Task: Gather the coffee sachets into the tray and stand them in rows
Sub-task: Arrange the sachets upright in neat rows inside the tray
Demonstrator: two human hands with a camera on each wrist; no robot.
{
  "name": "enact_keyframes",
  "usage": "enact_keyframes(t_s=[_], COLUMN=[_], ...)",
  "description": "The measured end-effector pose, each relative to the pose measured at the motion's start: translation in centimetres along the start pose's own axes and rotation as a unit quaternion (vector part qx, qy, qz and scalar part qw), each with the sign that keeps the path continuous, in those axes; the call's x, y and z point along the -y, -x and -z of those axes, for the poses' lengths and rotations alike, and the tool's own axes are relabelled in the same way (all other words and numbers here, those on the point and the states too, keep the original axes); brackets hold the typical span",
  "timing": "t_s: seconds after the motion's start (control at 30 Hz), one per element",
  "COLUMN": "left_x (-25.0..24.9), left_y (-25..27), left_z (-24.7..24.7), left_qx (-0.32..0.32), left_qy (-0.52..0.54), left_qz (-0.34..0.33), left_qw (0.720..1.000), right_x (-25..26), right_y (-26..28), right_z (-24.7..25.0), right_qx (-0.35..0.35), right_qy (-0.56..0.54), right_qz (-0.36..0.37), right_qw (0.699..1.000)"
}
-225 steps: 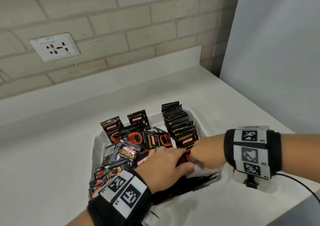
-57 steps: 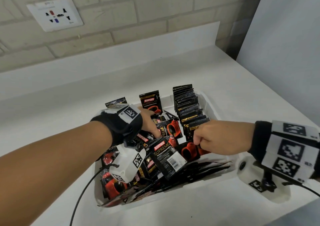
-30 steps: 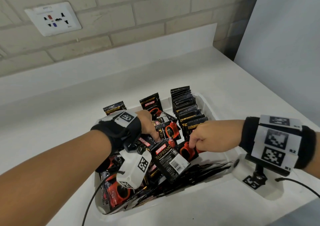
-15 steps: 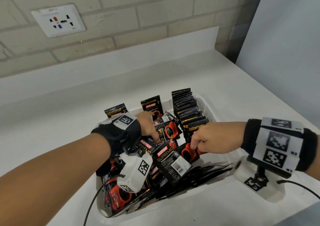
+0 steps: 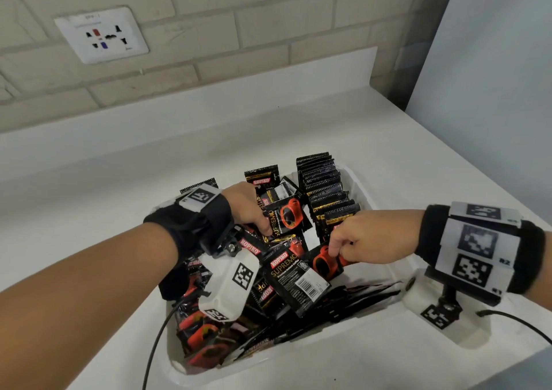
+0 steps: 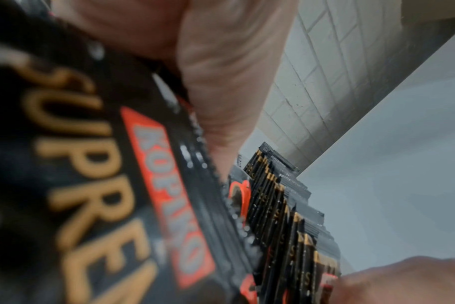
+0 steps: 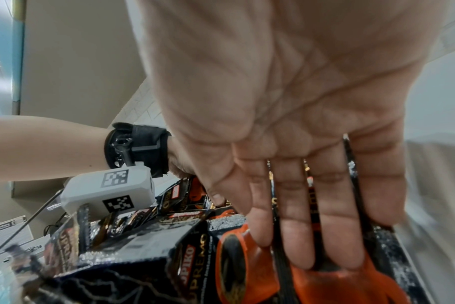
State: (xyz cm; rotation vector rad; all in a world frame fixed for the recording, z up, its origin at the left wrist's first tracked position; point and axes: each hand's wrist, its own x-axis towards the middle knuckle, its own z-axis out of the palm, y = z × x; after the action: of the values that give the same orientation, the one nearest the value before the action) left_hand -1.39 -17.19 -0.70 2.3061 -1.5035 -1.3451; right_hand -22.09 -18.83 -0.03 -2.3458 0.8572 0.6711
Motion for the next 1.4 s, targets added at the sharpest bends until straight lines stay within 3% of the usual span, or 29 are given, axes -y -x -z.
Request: enact_keyframes(t_s=[0.33, 0.6, 1.1, 1.4], left_x=[-0.2, 0.2, 1.4, 1.5], left_y=[1.2, 2.5, 5.1, 6.6], left_z=[0.1, 1.2, 2.3, 3.5], left_qx=[-0.030, -0.130, -0.296, -0.337], left_qy=[0.004, 0.034, 0.151, 0.216], left_qz=[-0.028, -0.057, -0.200, -0.242], left_qw=[0.999, 0.989, 0.922, 0.884], right_x=[0.0, 0.1, 0.8, 0.8], right_y=[0.1, 0.5, 1.3, 2.0], right_z=[0.0, 0.0, 0.1, 0.1], right_qx=[0.002, 0.010, -0.005, -0.038], right_qy=[0.002, 0.008, 0.035, 0.032], right_qz=[-0.004, 0.000, -0.010, 0.002], right_qw=[1.000, 1.000, 0.999, 0.999])
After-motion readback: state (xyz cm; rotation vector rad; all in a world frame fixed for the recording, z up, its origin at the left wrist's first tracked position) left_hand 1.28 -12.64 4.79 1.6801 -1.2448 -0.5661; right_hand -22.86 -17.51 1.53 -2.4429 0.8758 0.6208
